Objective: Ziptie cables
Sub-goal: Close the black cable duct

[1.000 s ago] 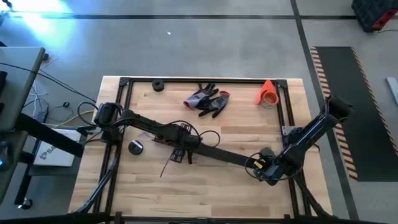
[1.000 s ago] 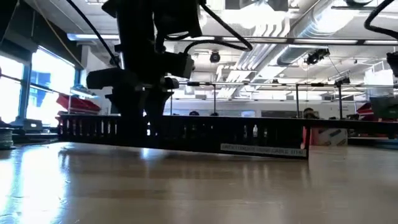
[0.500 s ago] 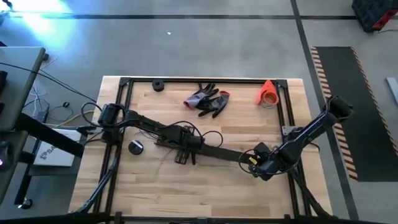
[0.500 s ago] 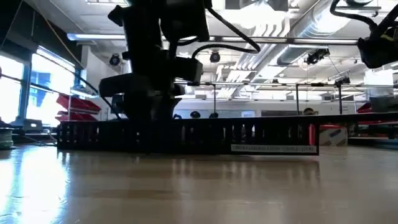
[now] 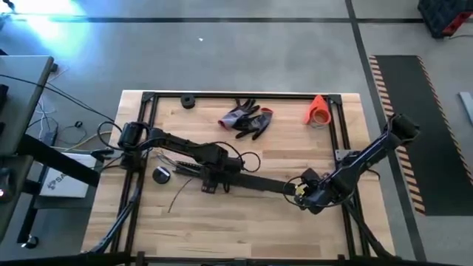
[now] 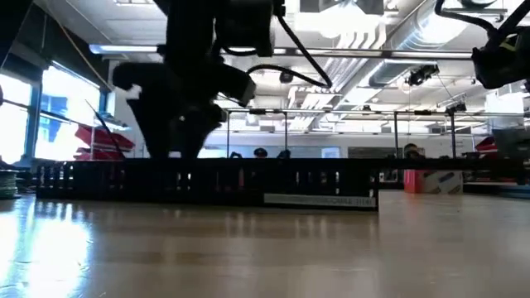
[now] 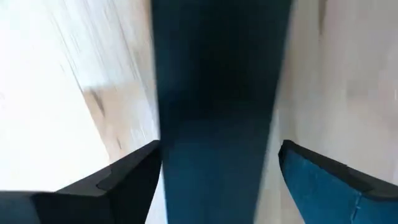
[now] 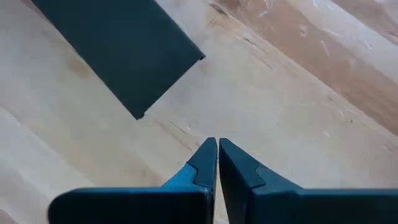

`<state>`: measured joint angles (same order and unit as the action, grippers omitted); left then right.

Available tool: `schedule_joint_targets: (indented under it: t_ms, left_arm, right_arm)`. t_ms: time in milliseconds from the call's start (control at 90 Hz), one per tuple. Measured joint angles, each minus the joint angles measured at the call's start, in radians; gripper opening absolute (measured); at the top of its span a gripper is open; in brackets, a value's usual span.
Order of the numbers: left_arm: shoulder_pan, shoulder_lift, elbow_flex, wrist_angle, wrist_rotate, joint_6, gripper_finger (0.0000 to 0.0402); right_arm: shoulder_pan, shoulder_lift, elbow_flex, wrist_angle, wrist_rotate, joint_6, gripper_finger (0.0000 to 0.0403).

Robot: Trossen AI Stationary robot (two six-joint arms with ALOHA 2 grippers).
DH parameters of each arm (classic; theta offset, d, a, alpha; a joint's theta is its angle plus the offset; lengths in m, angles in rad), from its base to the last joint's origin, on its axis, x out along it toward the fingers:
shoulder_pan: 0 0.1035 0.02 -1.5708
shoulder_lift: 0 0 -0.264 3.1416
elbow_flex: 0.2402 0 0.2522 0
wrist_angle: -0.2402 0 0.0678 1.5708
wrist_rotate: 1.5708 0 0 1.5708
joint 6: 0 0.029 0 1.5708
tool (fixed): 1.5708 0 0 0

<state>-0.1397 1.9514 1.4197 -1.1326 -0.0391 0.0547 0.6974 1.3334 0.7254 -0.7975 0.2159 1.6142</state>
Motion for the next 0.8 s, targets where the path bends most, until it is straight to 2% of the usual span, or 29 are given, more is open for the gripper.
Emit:
schedule_joint_targets:
  t_ms: [100, 500, 600, 689, 800]
  left_arm:
    - [-0.013, 0.0, -0.018, -0.077, -0.002, 0.007, 0.0301]
    - [-0.019, -0.001, -0.178, -0.037, -0.071, -0.019, 0.0299]
    - [-0.033, 0.0, -0.194, -0.034, -0.125, -0.007, 0.0283]
    - [-0.046, 0.0, -0.195, -0.006, -0.141, 0.013, 0.0258]
    - [-0.06, 0.0, -0.18, 0.043, -0.149, 0.024, 0.0228]
  right_arm:
    - [0.006, 0.0, 0.0, 0.001, 0.001, 0.0, 0.0]
    - [0.022, 0.0, -0.002, -0.009, -0.008, 0.0, 0.0]
    - [0.025, 0.0, -0.002, -0.054, -0.043, 0.021, 0.0]
    - [0.037, 0.0, -0.002, -0.115, -0.068, 0.06, 0.0]
    - [0.065, 0.0, -0.003, -0.111, -0.071, 0.085, 0.0]
